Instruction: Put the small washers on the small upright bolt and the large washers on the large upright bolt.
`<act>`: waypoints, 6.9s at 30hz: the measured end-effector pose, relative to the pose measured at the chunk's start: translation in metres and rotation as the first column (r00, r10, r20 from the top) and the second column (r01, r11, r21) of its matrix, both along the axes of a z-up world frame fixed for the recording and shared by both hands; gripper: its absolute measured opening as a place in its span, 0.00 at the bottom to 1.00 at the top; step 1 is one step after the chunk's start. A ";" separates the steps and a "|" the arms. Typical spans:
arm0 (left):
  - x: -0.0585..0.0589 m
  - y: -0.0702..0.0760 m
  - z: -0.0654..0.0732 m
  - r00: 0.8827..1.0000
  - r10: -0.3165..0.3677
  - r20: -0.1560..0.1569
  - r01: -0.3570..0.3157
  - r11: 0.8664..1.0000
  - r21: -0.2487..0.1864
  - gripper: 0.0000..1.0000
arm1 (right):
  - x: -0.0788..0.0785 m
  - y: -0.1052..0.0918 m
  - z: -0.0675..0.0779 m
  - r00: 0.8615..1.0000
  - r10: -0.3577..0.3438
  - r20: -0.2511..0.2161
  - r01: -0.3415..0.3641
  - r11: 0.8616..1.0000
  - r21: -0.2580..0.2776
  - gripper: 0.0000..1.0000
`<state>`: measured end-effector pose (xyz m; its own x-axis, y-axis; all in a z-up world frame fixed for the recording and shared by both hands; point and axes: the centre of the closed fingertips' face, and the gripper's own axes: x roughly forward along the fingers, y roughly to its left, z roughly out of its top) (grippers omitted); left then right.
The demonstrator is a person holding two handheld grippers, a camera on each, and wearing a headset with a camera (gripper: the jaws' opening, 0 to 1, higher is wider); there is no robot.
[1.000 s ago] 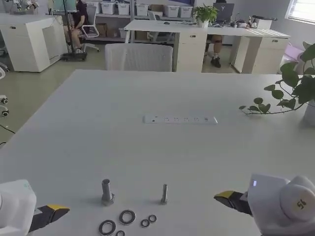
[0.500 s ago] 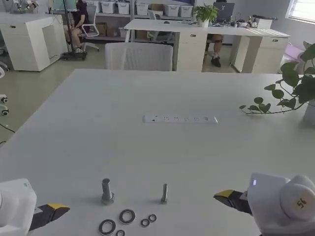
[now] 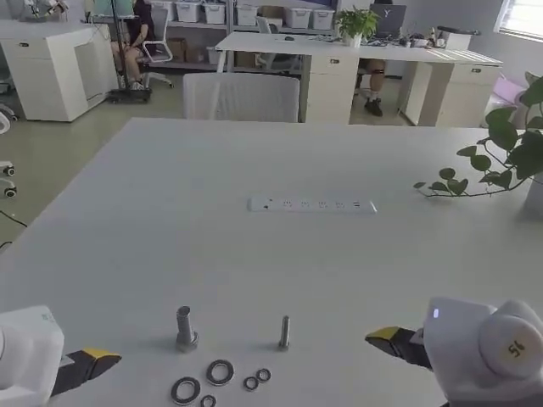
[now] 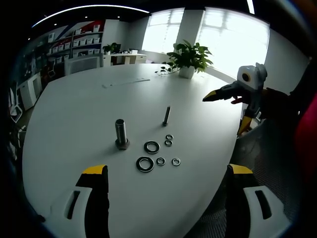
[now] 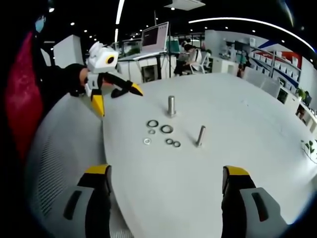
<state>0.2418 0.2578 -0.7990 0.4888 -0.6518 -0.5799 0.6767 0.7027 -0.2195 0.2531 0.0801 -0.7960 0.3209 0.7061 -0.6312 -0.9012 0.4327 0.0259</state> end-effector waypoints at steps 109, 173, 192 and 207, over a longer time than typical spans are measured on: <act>-0.003 -0.006 0.001 1.000 -0.009 -0.002 0.009 1.000 -0.017 1.00 | 0.055 0.076 -0.069 0.952 0.302 -0.049 -0.304 0.915 -0.267 0.28; 0.000 -0.009 0.005 1.000 -0.011 0.018 0.011 0.999 -0.034 0.98 | 0.058 0.078 -0.084 0.940 0.307 -0.152 -0.342 0.846 -0.409 0.16; 0.001 -0.011 0.005 1.000 -0.014 0.018 0.015 0.999 -0.038 0.98 | 0.056 0.077 -0.083 0.940 0.304 -0.157 -0.342 0.844 -0.414 0.14; 0.000 -0.013 0.005 0.999 -0.023 0.022 0.024 0.999 -0.042 0.97 | 0.047 0.066 -0.076 0.941 0.296 -0.165 -0.338 0.844 -0.416 0.14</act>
<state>0.2419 0.2448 -0.7941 0.4855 -0.6868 -0.5409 0.6976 0.6772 -0.2338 0.3004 0.1459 -0.8717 0.0529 0.4085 -0.9112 -0.9939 0.1104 -0.0082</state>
